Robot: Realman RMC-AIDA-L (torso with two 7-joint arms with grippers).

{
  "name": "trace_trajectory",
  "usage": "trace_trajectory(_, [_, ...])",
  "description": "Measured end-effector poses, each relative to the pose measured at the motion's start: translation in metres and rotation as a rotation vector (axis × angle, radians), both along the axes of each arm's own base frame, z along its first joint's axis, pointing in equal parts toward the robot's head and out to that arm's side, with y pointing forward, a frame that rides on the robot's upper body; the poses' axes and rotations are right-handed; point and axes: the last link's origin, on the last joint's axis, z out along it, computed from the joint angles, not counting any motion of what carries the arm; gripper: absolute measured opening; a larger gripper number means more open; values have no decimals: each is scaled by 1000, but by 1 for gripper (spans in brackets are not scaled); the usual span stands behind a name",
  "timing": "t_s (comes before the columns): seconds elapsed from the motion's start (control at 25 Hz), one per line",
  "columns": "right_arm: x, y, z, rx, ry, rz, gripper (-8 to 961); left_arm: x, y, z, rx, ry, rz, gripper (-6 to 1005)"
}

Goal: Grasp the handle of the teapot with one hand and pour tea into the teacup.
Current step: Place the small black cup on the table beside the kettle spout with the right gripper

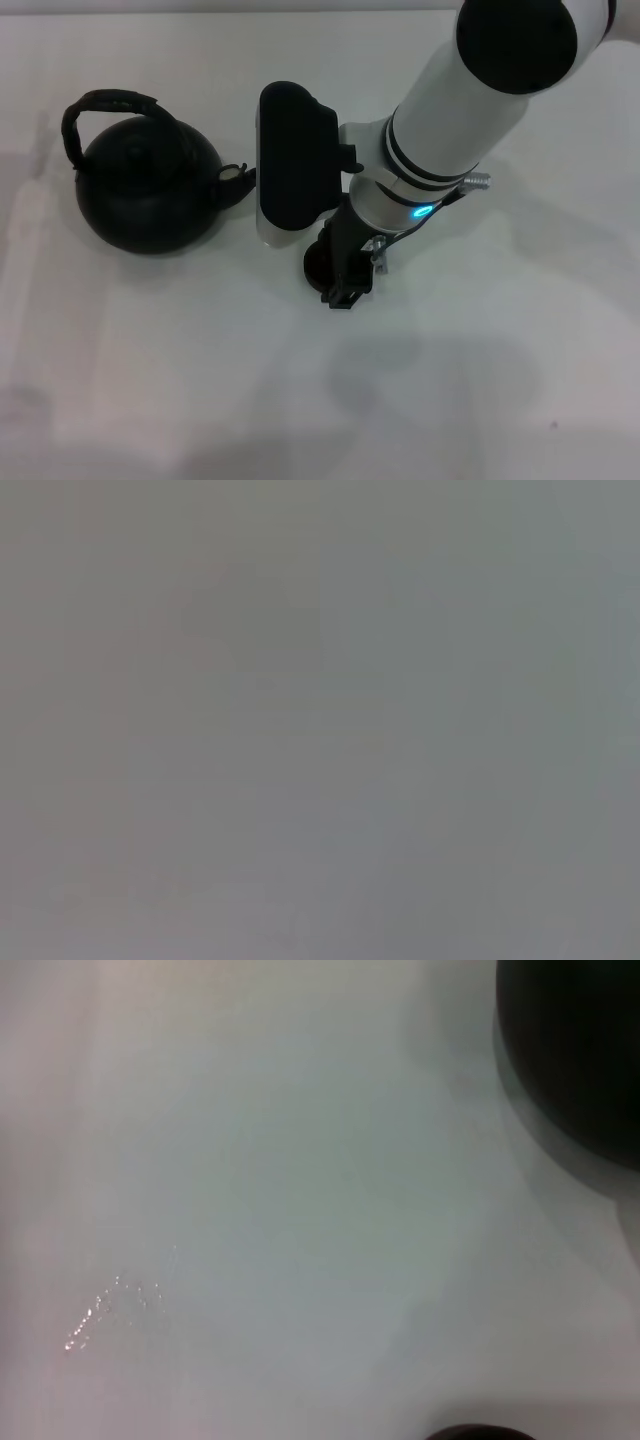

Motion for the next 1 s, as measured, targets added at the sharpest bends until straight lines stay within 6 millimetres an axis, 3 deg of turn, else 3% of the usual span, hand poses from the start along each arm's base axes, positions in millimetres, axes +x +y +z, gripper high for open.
trace_trajectory(0.76, [-1, -1, -1, 0, 13, -9, 755, 1, 0, 0, 2, -19, -6, 878])
trace_trajectory(1.0, [-2, -1, -1, 1, 25, -11, 842, 1, 0, 1, 3, -28, -7, 878])
